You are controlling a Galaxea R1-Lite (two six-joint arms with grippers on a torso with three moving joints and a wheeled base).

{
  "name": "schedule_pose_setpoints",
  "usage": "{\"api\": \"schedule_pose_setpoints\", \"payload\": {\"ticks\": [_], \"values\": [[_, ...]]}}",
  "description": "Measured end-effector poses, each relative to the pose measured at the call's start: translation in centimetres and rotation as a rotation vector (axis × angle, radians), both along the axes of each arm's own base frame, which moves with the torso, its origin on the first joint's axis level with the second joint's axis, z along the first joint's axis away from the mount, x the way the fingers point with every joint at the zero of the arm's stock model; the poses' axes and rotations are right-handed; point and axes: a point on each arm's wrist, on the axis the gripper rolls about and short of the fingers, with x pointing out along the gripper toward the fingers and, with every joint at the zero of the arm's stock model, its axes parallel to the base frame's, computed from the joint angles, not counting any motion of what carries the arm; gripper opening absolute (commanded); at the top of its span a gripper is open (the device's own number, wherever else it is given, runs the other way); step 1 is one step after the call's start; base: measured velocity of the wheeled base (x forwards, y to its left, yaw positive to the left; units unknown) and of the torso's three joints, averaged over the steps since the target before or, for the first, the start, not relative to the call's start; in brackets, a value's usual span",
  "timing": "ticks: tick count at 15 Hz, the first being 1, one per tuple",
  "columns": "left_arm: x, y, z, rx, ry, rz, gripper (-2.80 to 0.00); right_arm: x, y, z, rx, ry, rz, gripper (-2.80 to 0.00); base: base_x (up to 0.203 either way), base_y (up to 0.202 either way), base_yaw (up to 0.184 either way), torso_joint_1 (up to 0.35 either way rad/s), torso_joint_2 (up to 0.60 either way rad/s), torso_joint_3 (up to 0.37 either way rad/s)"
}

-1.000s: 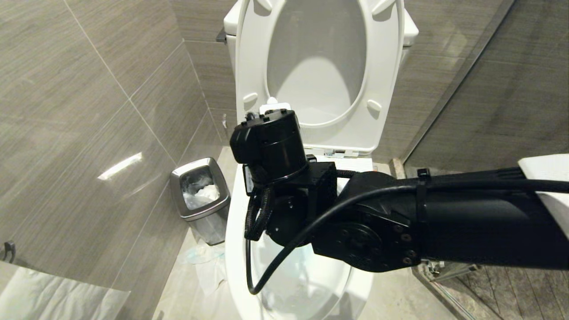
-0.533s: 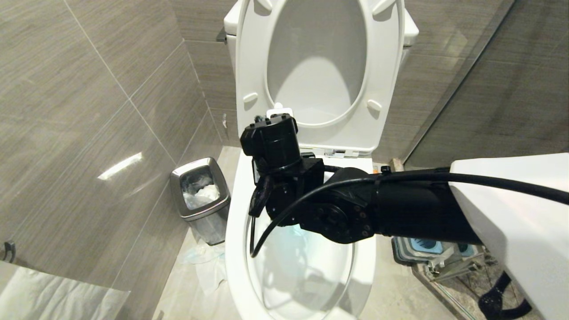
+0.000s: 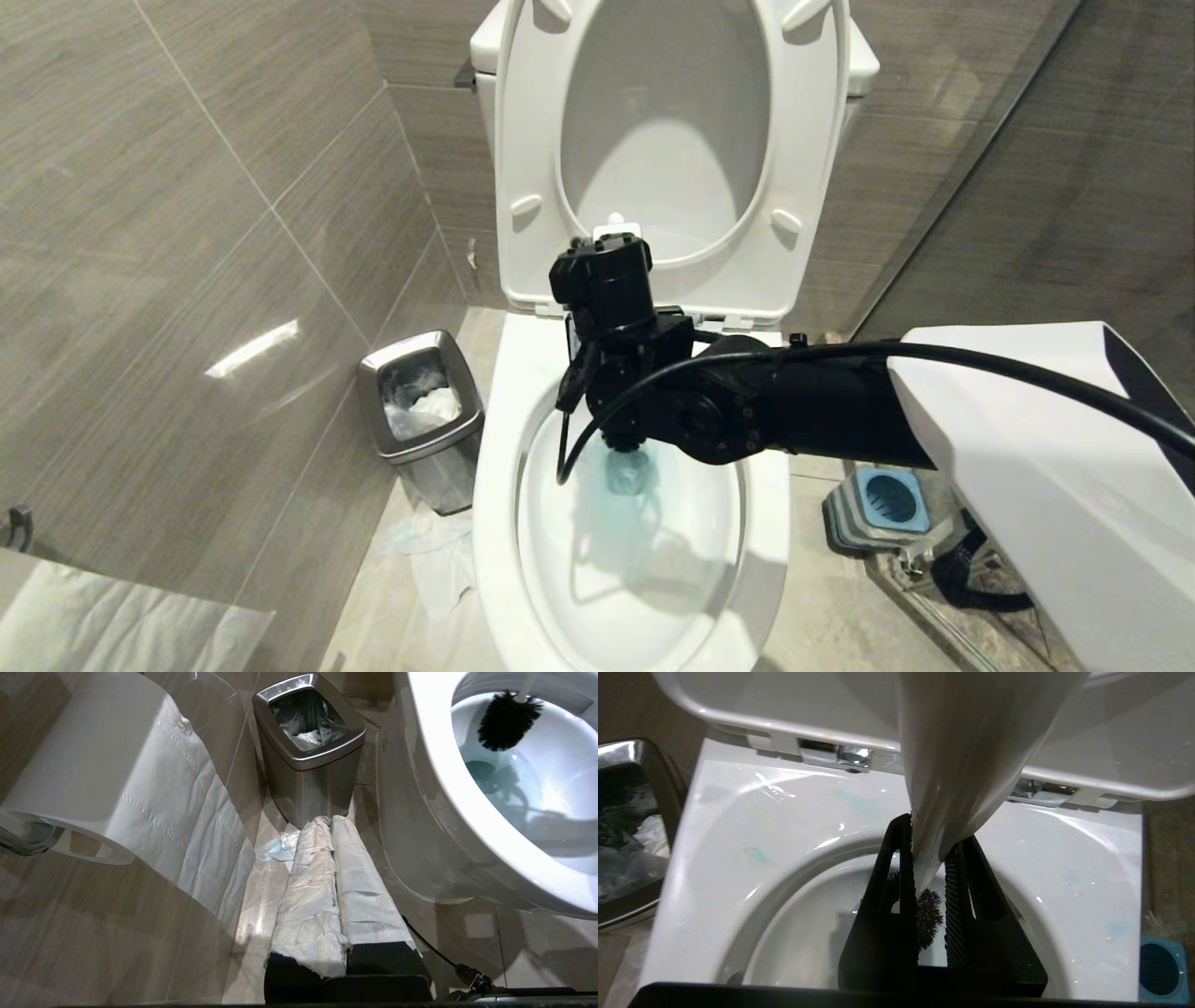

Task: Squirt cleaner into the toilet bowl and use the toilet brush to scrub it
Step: Scrub the toilet bowl

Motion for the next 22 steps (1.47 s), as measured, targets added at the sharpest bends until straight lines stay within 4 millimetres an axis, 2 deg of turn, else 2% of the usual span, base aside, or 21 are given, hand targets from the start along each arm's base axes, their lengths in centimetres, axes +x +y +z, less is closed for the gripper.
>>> {"api": "schedule_pose_setpoints", "payload": {"ticks": [6, 11, 15, 22], "values": [[0.0, 0.0, 0.0, 0.0, 0.0, -0.001, -2.8, 1.0, -2.1, 0.2, -0.041, 0.014, -0.038, -2.8, 0.0, 0.0, 0.0, 0.0, 0.0, 0.0], [0.0, 0.0, 0.0, 0.0, 0.001, -0.001, -2.8, -0.4, -3.9, 0.5, -0.076, 0.047, -0.039, -2.8, 0.0, 0.0, 0.0, 0.0, 0.0, 0.0], [0.0, 0.0, 0.0, 0.0, 0.0, -0.001, -2.8, -2.8, -5.0, 1.6, -0.09, 0.061, -0.019, -2.8, 0.0, 0.0, 0.0, 0.0, 0.0, 0.0], [0.0, 0.0, 0.0, 0.0, 0.0, -0.001, -2.8, -8.5, -5.3, 1.1, -0.1, 0.11, 0.06, -2.8, 0.0, 0.0, 0.0, 0.0, 0.0, 0.0]]}}
